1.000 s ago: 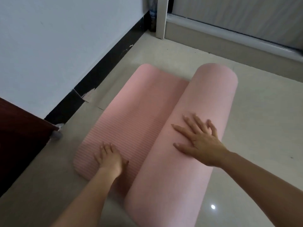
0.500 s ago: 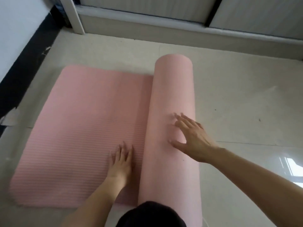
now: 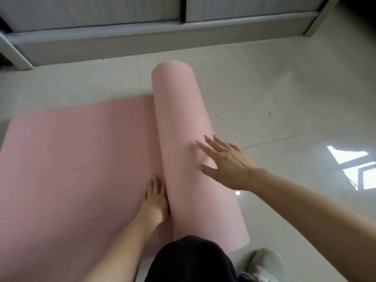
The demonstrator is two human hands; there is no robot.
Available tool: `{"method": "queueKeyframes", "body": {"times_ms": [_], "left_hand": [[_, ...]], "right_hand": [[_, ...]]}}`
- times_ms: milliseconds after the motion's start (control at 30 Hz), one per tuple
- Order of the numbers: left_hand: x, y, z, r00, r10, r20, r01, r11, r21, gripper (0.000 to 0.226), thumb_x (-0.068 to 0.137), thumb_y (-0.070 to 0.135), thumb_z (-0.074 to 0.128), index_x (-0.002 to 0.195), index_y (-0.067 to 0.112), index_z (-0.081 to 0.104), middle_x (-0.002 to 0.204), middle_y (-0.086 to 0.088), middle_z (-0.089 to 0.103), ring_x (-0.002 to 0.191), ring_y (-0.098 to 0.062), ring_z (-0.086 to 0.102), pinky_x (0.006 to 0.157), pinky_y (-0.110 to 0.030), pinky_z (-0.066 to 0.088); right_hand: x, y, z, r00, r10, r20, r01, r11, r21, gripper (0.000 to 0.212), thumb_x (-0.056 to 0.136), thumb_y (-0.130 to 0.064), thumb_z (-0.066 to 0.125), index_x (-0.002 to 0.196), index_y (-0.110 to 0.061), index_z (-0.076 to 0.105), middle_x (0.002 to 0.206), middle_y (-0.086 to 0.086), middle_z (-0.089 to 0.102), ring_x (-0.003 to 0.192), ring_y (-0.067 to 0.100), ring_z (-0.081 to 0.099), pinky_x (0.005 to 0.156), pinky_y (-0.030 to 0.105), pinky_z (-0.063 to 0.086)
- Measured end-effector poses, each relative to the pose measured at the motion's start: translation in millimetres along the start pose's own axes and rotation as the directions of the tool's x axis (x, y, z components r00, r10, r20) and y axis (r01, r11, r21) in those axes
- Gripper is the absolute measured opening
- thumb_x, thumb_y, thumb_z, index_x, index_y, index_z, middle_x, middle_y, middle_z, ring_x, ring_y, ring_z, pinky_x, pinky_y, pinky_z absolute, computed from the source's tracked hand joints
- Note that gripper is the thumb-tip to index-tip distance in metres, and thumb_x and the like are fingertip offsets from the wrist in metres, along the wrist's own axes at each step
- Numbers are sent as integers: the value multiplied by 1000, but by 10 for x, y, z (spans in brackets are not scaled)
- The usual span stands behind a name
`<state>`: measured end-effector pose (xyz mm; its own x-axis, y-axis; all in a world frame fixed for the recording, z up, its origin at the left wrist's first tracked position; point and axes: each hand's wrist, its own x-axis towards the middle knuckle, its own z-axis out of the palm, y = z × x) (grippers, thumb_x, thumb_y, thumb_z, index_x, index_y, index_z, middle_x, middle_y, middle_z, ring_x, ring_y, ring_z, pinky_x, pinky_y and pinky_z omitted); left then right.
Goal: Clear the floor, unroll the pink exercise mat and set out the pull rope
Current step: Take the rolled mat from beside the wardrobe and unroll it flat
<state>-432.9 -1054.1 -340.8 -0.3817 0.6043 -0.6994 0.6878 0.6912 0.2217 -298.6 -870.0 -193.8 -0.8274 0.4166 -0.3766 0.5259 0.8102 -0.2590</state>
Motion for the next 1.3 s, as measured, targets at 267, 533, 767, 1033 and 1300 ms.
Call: {"method": "queueKeyframes", "body": {"times_ms": [267, 533, 767, 1033, 1300], "left_hand": [[64, 176, 52, 996, -63, 59, 58, 995, 77, 77, 98, 46, 31, 152, 16, -15, 155, -22, -29, 145, -38, -23, 118, -59, -2], [166, 443, 21, 986, -144, 84, 140, 989, 44, 111, 86, 72, 36, 147, -2, -20, 149, -37, -26, 141, -51, -20, 119, -55, -4], [184, 429, -89, 960, -208, 186, 191, 976, 104, 96, 95, 52, 40, 146, -2, -21, 151, -35, -27, 142, -47, -23, 119, -52, -4], [549, 1224, -140, 983, -185, 18, 181, 976, 119, 86, 95, 41, 45, 148, -11, 1, 156, -33, -10, 143, -51, -13, 119, -54, -2], [1210, 2455, -146, 976, 180, -120, -179, 984, 21, 99, 89, 63, 44, 150, 19, -20, 160, -18, -17, 148, -35, -15, 121, -44, -2]], "right_hand": [[-84, 195, 333, 980, -192, 46, 197, 952, -236, 61, 100, -54, 22, 156, -33, 8, 165, -2, -7, 152, 20, -8, 123, 45, -3], [-155, 457, 125, 819, 99, -566, -112, 994, 13, 34, 87, -25, 58, 112, -4, 69, 135, 17, 61, 130, 36, 51, 107, 47, 39], [-134, 816, 495, 987, 150, -62, -161, 951, -262, 79, 91, -52, 48, 156, -24, 10, 165, 1, -13, 147, 30, -27, 108, 68, -18], [-677, 1809, 314, 894, 417, -162, -430, 901, -54, 93, 87, -55, 51, 154, -30, -8, 164, 4, -16, 147, 39, -19, 112, 71, 1], [-510, 2680, 263, 803, 575, -160, -569, 818, 87, 120, 68, -74, 62, 145, -44, -25, 161, 9, -24, 146, 46, -13, 108, 75, 12]]}}
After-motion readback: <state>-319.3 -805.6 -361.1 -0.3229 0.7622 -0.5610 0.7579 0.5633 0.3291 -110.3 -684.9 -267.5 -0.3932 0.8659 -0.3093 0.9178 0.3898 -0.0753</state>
